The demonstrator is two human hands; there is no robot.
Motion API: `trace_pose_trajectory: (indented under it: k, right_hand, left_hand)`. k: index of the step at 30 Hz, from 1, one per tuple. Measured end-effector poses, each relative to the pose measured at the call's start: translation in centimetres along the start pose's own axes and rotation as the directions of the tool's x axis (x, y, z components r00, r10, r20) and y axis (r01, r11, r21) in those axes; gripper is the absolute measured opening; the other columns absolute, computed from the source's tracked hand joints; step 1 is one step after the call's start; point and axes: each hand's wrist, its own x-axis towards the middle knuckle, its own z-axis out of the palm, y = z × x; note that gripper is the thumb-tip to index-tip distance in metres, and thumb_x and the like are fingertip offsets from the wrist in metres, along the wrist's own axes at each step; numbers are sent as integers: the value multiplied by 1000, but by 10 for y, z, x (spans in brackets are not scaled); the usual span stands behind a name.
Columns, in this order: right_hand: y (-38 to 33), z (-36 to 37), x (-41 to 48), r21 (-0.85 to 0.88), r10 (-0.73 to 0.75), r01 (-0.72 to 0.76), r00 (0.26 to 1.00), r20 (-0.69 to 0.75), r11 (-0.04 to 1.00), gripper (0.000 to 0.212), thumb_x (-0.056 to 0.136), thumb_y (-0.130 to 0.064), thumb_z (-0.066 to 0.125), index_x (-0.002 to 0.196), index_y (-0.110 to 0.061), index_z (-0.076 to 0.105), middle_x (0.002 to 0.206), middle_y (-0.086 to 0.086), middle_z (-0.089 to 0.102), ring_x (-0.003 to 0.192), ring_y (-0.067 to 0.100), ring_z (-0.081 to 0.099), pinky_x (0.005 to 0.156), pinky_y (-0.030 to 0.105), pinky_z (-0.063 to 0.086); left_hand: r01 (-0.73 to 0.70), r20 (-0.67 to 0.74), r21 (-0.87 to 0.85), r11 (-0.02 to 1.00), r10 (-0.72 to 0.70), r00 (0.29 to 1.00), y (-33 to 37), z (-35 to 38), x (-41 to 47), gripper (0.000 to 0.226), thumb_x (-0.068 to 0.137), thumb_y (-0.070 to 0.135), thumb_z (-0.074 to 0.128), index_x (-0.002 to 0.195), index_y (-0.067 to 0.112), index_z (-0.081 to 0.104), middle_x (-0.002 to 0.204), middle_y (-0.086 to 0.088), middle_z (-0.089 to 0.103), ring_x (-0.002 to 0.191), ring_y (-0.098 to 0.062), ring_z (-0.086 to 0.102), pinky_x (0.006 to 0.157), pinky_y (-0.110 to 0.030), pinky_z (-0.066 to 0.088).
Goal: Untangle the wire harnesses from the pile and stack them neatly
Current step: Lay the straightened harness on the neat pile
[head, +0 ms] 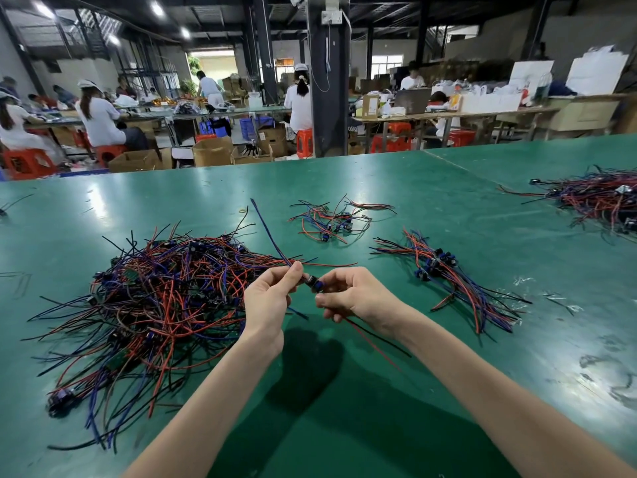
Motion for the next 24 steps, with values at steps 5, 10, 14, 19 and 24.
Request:
trace_pose_trajectory:
  k: [5,10,14,19,24]
  right_hand:
    - [-9,-14,2,232,88,-64,992,-95,971,18,83,13,58,75,-3,60,54,3,62,42,8,56,41,15,45]
    - [-23,-64,2,560,177,-4,950,-256,829,17,86,15,47,78,5,58,61,10,57,43,8,53,40,14,43]
    - [-16,-104,7,490,238,39,839,-489,871,16,87,15,48,77,6,54,63,13,53,39,9,50,38,14,42]
    - [10,-134,9,-53,83,-231,544,-835,972,26,74,12,56,53,-3,58,59,18,62,55,29,62,59,35,54]
    - [14,-135,7,-341,-139,-405,452,-881,848,18,75,-3,63,92,-10,65,90,10,63,84,29,59,76,30,48]
  left_hand:
    - [33,125,58,998,-40,991,0,-1,-1,7,85,26,68,90,21,68,87,7,74,74,-4,56,69,-26,38]
    - [97,252,64,993,-110,961,0,5,-6,17,88,26,62,104,23,66,91,8,74,71,-4,58,68,-23,41]
    - [119,262,50,992,-128,957,0,4,-7,13,90,22,61,101,21,67,86,6,74,66,-4,57,63,-19,42]
    - [121,266,60,991,-132,955,0,4,-8,13,92,18,58,97,20,69,82,4,73,64,-5,58,62,-20,42]
    - [91,233,29,995,-96,968,1,5,-10,15,92,12,56,92,19,70,76,4,72,61,-4,59,60,-19,43]
